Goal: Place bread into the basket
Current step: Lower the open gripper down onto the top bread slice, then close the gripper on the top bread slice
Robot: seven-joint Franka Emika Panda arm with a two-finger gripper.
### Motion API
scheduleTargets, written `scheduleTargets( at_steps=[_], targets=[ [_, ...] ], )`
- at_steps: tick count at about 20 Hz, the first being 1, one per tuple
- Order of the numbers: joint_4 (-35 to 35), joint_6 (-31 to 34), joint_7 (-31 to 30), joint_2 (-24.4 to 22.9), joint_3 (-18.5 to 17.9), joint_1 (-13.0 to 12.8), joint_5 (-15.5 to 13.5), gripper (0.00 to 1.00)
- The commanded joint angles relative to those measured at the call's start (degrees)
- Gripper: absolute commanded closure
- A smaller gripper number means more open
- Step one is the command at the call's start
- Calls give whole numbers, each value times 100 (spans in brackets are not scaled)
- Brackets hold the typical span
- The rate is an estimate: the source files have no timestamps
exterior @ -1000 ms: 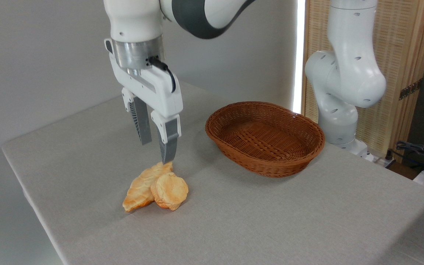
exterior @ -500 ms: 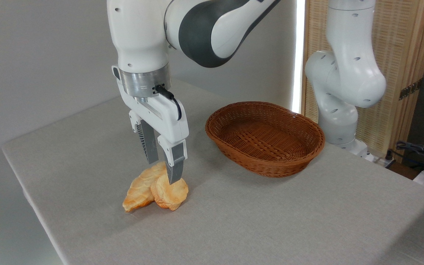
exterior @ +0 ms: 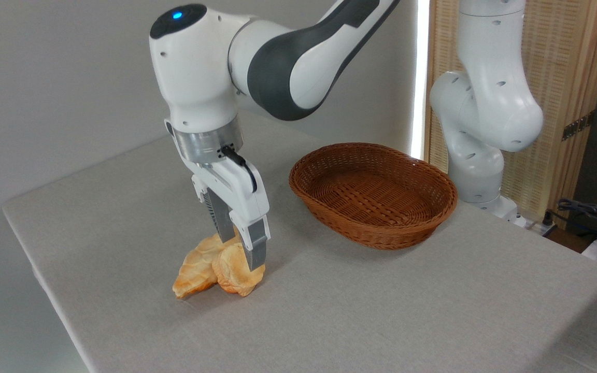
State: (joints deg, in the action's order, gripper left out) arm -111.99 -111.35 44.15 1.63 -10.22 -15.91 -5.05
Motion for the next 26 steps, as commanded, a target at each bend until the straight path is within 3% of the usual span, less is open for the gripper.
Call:
scheduleTargets(
  at_steps=[1,14,15,17,18,26],
  targets=[
    [-33,-124,217,110,-67,-9,-40,0],
    [-24,-607,516,479,-103,35,-48,0],
    [-16,-607,516,479,-103,35,-48,6],
    [-7,-607,516,462,-103,35,-83,39],
    [-7,-607,525,453,-103,35,-83,50],
    [-24,-528,691,409,-111,44,-66,51]
  ],
)
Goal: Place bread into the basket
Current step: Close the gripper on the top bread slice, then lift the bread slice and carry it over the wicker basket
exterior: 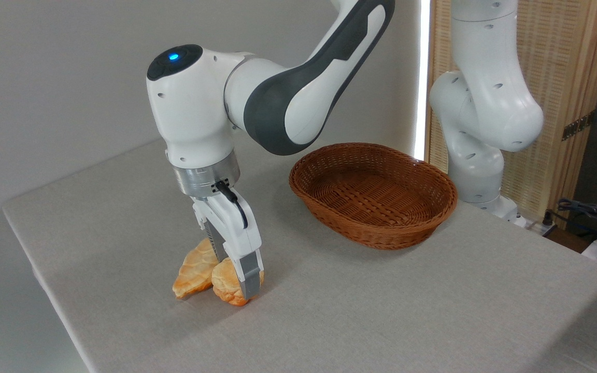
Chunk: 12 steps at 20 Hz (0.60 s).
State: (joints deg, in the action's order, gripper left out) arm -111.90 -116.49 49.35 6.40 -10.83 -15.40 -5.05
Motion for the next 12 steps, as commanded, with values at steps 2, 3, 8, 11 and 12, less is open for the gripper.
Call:
scheduleTargets(
  at_steps=[2,3,8,11,12],
  targets=[
    [-25,-6,171,-86,-59,-7,-66,51],
    [-24,3,171,-95,-59,-7,-66,51],
    [-24,100,171,-226,-103,-15,-66,51],
    [-16,170,154,-471,-103,-15,-92,51],
    [2,309,110,-612,-103,-24,-84,50]
  ],
)
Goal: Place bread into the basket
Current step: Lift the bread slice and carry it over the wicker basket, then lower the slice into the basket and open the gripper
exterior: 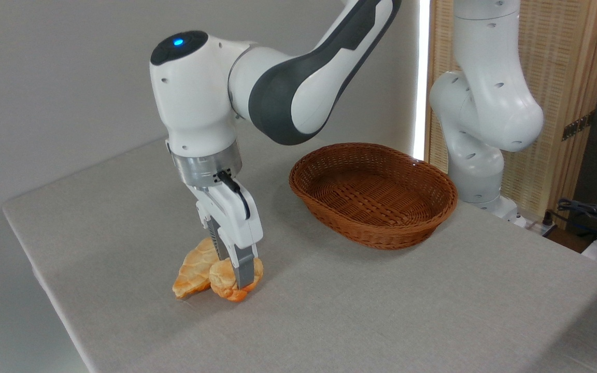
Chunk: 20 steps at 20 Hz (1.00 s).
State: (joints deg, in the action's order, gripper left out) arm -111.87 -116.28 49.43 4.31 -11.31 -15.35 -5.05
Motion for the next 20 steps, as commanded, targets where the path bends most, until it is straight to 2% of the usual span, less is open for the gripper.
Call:
scheduleTargets(
  at_steps=[1,5,10,15,17,20],
  targets=[
    [-1,508,75,-562,-29,-47,-84,50],
    [-1,1229,-432,-1124,50,-161,-92,47],
    [-54,2143,-1268,-1714,68,-565,-40,46],
    [-939,2470,-1358,-2504,-2,-566,-22,44],
    [-1309,2470,-1305,-2681,-11,-557,-5,41],
    [-1687,2470,-1279,-2804,-11,-495,197,36]
  ],
)
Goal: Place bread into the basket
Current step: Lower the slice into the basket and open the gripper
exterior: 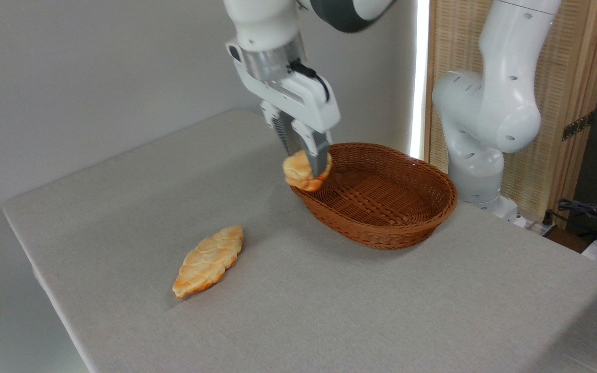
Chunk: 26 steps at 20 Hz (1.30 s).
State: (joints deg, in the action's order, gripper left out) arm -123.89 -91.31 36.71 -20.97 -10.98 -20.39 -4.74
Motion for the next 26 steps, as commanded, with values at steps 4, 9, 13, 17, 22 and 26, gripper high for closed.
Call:
scheduleTargets(
  at_steps=[4,9,13,17,22,26],
  targets=[
    [-812,95,135,-302,-132,61,368,33],
    [-839,219,337,-276,-203,61,360,0],
    [-856,227,469,-241,-212,61,360,0],
    [-874,333,627,-214,-344,61,360,0],
    [-629,210,645,-214,-388,26,342,0],
    [12,-456,592,-48,15,26,342,0]
  ],
)
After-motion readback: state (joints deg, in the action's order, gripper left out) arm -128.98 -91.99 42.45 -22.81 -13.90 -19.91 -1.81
